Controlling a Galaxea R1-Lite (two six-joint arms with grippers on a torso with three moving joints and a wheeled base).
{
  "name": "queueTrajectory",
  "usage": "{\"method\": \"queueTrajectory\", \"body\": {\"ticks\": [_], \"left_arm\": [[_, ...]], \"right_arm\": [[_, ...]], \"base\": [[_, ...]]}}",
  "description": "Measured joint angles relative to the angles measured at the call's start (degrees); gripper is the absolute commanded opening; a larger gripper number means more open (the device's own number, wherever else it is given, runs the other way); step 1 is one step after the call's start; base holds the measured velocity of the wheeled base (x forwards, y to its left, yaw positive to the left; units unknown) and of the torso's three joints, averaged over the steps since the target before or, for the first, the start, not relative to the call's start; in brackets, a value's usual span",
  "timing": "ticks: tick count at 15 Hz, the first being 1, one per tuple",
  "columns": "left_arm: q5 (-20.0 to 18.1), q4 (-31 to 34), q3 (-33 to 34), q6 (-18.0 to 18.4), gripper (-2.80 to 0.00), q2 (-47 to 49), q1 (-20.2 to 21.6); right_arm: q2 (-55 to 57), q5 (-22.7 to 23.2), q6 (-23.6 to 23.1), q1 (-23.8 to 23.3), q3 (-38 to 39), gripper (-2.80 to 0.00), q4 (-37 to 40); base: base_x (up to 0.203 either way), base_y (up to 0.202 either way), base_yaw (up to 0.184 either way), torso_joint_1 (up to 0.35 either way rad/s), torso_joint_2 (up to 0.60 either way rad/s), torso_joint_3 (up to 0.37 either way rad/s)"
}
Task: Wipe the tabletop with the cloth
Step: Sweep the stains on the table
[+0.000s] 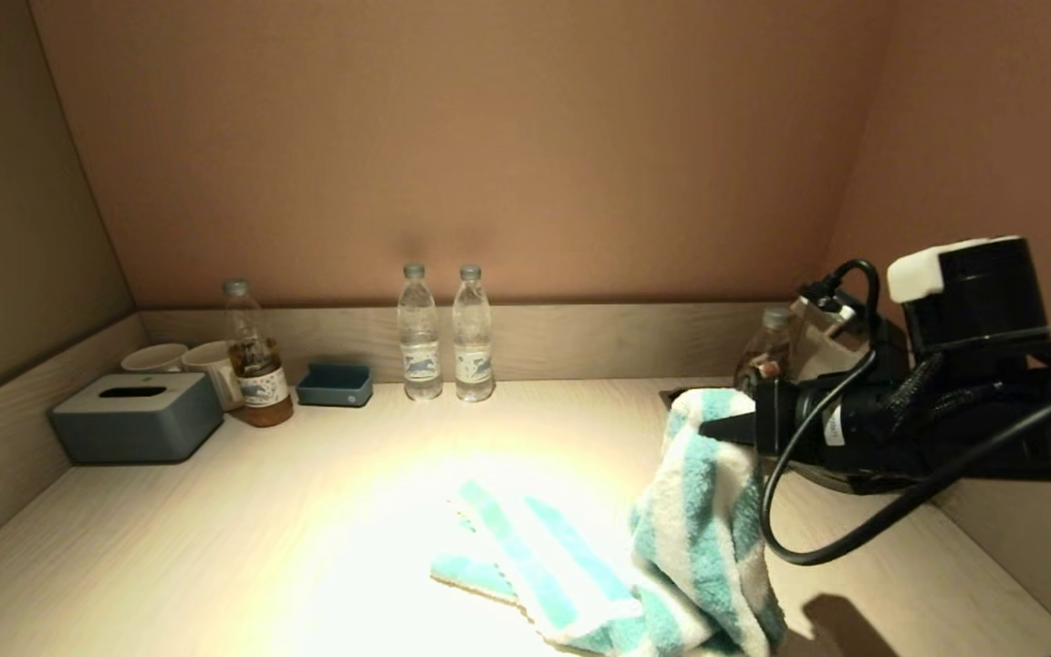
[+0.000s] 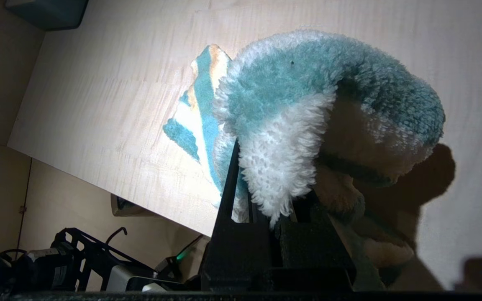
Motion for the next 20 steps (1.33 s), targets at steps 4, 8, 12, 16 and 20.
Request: {"method": "queueTrajectory", "body": {"ticks": [4,8,12,16,20], "left_arm": [[0.0,0.0,0.0,0.0,-2.8,0.0,0.0],[0.0,0.0,0.0,0.0,-2.8,0.0,0.1],[0.0,0.0,0.0,0.0,-2.8,0.0,0.0],[0.0,0.0,0.0,0.0,-2.8,0.0,0.0],[0.0,-0.1,0.0,0.0,-2.8,0.0,0.0]], "right_arm": [[3.4,-0.1,-0.5,1.6,0.2,-2.8,-0.8],[6.0,-0.4,-1.4,3.7,1.9,-2.8,-1.5],[7.4,-0.9,-2.6,9.2,4.1,-2.8,-1.3],[8.6,-2.2,-6.4,15.3,5.8,-2.8,0.3],[11.9,-4.8,-7.2,18.7,5.9,-2.8,1.0]], "base": [[0.0,0.0,0.0,0.0,0.0,0.0],[0.0,0.0,0.0,0.0,0.0,0.0],[0.0,0.0,0.0,0.0,0.0,0.0],[0.0,0.0,0.0,0.0,0.0,0.0],[0.0,0.0,0.0,0.0,0.0,0.0]]}}
